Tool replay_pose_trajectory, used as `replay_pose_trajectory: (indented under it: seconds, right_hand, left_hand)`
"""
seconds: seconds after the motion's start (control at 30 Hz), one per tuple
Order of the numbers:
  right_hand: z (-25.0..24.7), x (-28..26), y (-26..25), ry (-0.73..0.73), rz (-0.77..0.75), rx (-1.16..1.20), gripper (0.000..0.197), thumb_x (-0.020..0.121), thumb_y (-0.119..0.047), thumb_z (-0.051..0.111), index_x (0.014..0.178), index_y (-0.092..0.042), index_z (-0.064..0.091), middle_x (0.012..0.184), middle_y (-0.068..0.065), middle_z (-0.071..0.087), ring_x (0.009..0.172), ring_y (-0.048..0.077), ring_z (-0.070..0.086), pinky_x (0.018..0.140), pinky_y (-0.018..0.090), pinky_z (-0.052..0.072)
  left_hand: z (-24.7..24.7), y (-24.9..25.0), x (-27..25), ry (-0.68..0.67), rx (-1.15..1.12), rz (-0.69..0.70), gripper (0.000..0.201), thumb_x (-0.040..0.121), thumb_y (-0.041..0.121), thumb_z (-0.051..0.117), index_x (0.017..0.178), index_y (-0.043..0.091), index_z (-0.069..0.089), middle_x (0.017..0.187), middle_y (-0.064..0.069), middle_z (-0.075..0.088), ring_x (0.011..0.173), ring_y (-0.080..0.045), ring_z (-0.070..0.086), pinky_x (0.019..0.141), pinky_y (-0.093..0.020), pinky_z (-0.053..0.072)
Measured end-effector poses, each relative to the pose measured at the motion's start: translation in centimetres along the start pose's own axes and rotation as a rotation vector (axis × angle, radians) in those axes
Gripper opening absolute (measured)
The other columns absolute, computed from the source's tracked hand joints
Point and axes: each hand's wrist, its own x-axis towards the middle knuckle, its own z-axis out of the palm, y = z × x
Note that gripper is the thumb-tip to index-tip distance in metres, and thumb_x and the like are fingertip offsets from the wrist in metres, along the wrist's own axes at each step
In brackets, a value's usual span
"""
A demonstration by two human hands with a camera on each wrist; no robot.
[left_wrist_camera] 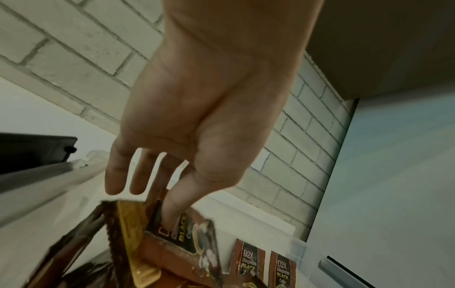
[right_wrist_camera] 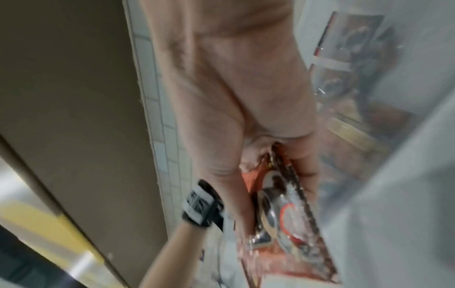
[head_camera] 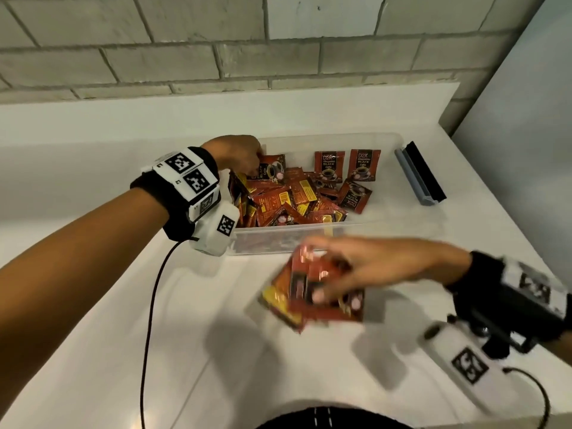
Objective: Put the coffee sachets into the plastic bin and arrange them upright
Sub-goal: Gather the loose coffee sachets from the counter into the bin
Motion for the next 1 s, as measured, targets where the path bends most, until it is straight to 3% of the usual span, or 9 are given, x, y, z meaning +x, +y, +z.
replay_pose_trajectory:
  seconds: [0.13, 0.2, 0.33, 0.43, 0.5, 0.6, 0.77, 0.93, 1.0]
  right_hand:
    - [-5.0, 0.7, -3.5, 0.273, 0.019, 0.150, 0.028, 0.094, -0.028, 0.051, 0.121, -0.026, 0.050, 0.108, -0.005, 0.063, 0.091, 0.007, 0.066, 0.074, 0.021, 0.054]
    - [-6.8, 2.4, -4.4, 0.373, 0.050, 0.153, 0.042, 0.095, -0.037, 0.050, 0.131, -0.015, 0.044, 0.120, 0.000, 0.058, 0.105, 0.010, 0.059, 0.095, 0.032, 0.049]
    - [-8.0, 5.9, -5.4, 0.407, 0.173, 0.120, 0.054, 0.102, -0.036, 0.032, 0.150, -0.015, 0.018, 0.159, 0.004, 0.010, 0.146, 0.022, 0.011, 0.117, 0.045, 0.009]
    - [-7.8, 7.9, -5.5, 0.354, 0.243, 0.065, 0.053, 0.103, -0.035, 0.028, 0.150, -0.013, 0.017, 0.159, 0.006, 0.011, 0.146, 0.022, 0.010, 0.116, 0.043, 0.016]
    - [-7.7, 9.1, -5.0, 0.354, 0.283, -0.023, 0.050, 0.102, -0.028, 0.037, 0.146, -0.007, 0.025, 0.155, 0.008, 0.024, 0.139, 0.022, 0.027, 0.103, 0.035, 0.037]
    - [-7.7, 9.4, -5.1, 0.337, 0.326, -0.209, 0.040, 0.100, -0.035, 0.041, 0.130, -0.009, 0.045, 0.138, 0.008, 0.046, 0.120, 0.019, 0.044, 0.084, 0.025, 0.040]
    - [-10.5, 7.3, -4.7, 0.443, 0.410, -0.243, 0.059, 0.097, -0.049, 0.038, 0.144, -0.012, 0.032, 0.148, 0.007, 0.038, 0.132, 0.028, 0.041, 0.108, 0.040, 0.035]
    - [-13.0, 5.1, -1.5, 0.505, 0.558, 0.003, 0.052, 0.099, -0.027, 0.046, 0.143, -0.003, 0.030, 0.142, 0.012, 0.043, 0.130, 0.028, 0.043, 0.109, 0.041, 0.037]
    - [-12.7, 4.5, -0.4, 0.433, 0.600, 0.061, 0.049, 0.100, -0.023, 0.043, 0.144, -0.005, 0.030, 0.147, 0.010, 0.036, 0.136, 0.027, 0.035, 0.109, 0.042, 0.032]
  left_hand:
    - [0.0, -0.4, 0.2, 0.006, 0.015, -0.010, 0.009, 0.087, 0.003, 0.046, 0.092, 0.003, 0.054, 0.096, -0.013, 0.055, 0.082, -0.023, 0.047, 0.069, -0.030, 0.035]
    - [0.1, -0.5, 0.2, 0.003, -0.019, -0.006, 0.020, 0.089, 0.003, 0.044, 0.096, -0.007, 0.060, 0.101, -0.020, 0.062, 0.081, -0.024, 0.050, 0.068, -0.031, 0.037]
    - [-0.2, -0.5, -0.5, 0.047, -0.046, -0.002, 0.033, 0.092, -0.001, 0.039, 0.117, -0.004, 0.059, 0.123, -0.019, 0.059, 0.104, -0.029, 0.056, 0.082, -0.032, 0.043]
    - [-0.7, -0.9, -1.0, 0.116, -0.080, -0.033, 0.045, 0.093, -0.002, 0.037, 0.136, 0.006, 0.047, 0.142, -0.011, 0.044, 0.129, -0.028, 0.042, 0.101, -0.032, 0.036]
    - [-0.9, -1.3, -1.3, 0.149, -0.103, -0.023, 0.047, 0.092, -0.001, 0.036, 0.137, 0.010, 0.045, 0.143, -0.010, 0.042, 0.131, -0.027, 0.040, 0.102, -0.031, 0.034]
    - [-1.1, -1.4, -1.4, 0.155, -0.106, 0.015, 0.043, 0.095, 0.004, 0.037, 0.136, 0.014, 0.046, 0.141, -0.009, 0.045, 0.128, -0.027, 0.042, 0.099, -0.031, 0.035]
    - [-0.8, -1.1, -1.4, 0.149, -0.032, 0.165, 0.040, 0.101, 0.034, 0.036, 0.136, 0.018, 0.046, 0.139, -0.009, 0.046, 0.125, -0.027, 0.044, 0.099, -0.035, 0.036]
    - [1.6, -1.7, -1.6, 0.103, 0.016, 0.463, 0.061, 0.091, 0.058, 0.025, 0.130, 0.018, 0.048, 0.120, -0.001, 0.051, 0.123, -0.026, 0.045, 0.100, -0.036, 0.036]
    - [2.6, -2.4, -1.7, 0.095, 0.074, 0.453, 0.066, 0.089, 0.060, 0.021, 0.140, 0.022, 0.039, 0.139, -0.001, 0.044, 0.138, -0.026, 0.028, 0.113, -0.044, 0.021]
